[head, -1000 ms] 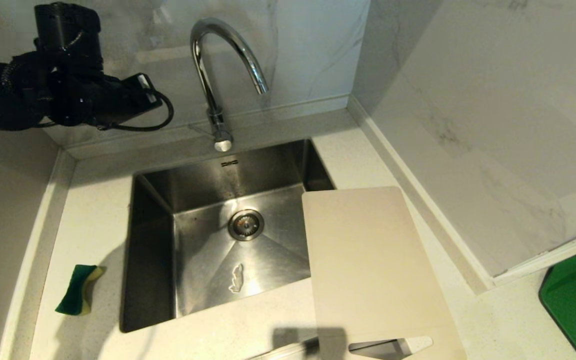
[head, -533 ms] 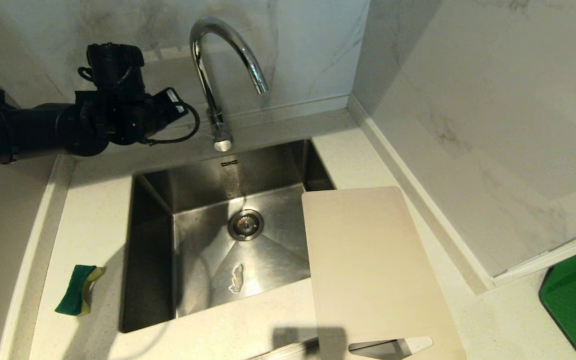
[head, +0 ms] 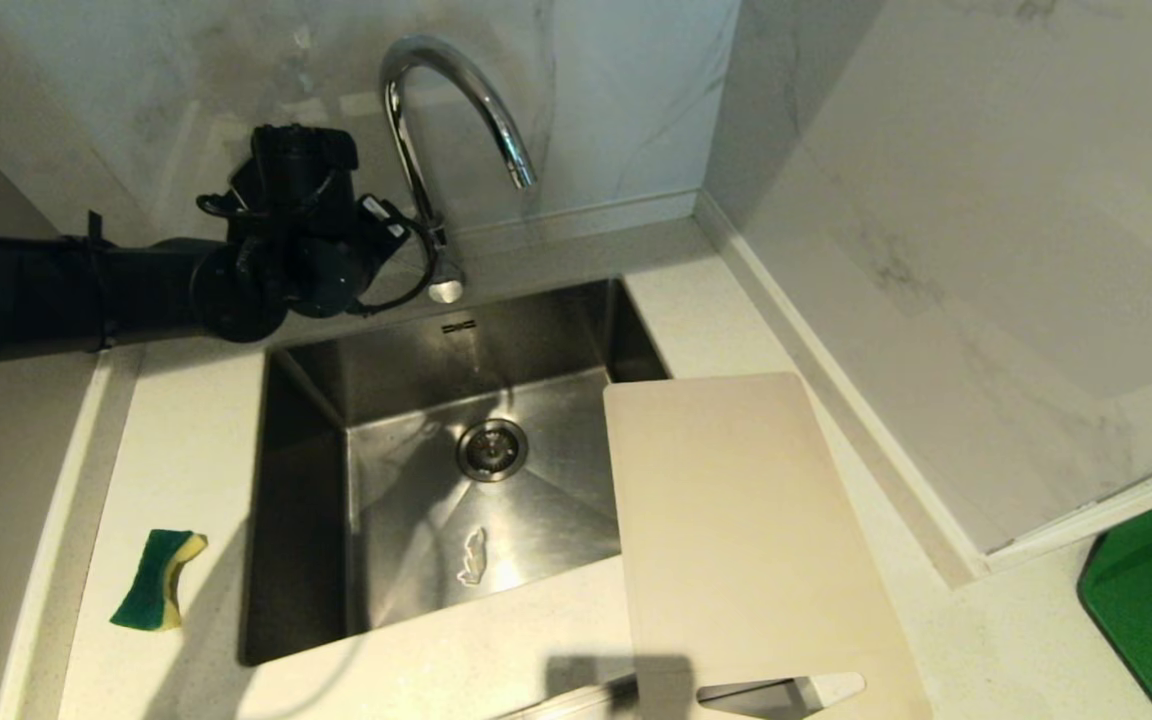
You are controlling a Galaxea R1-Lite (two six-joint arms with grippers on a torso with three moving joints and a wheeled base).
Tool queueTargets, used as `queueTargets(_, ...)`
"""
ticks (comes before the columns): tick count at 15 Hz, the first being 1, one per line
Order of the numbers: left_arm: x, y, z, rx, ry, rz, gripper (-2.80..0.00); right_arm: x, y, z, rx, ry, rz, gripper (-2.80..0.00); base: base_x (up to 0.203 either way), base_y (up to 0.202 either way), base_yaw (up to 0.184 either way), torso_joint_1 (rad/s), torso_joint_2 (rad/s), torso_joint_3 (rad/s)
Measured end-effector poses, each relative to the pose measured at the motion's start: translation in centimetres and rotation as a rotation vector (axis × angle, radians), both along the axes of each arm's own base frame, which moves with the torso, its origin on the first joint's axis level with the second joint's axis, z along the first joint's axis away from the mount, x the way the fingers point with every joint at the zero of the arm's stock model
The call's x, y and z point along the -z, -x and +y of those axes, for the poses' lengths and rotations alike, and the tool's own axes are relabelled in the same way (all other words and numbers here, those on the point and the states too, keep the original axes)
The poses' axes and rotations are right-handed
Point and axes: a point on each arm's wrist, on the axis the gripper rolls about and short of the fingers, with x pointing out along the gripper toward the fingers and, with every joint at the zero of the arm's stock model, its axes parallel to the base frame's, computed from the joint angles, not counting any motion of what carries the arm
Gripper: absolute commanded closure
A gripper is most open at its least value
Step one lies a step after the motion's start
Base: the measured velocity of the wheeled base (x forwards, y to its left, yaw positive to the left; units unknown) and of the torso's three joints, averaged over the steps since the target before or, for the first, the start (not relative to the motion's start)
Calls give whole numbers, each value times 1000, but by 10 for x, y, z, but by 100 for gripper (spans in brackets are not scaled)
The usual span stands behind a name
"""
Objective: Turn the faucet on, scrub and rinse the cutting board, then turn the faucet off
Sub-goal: Turn on the tap
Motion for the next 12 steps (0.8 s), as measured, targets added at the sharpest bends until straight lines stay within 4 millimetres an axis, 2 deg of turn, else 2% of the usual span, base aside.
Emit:
queueTargets(2,9,-5,-7,-65,8,-16,-280,0,0,0,0,0,0,0,0,0,0,0,0,0)
queueTargets(7,20,-7,-25,-80,2,-29,-280,0,0,0,0,0,0,0,0,0,0,0,0,0)
queueTargets(12,34,-25,-19,-152,-76,-57,-280,0,0,0,0,0,0,0,0,0,0,0,0,0)
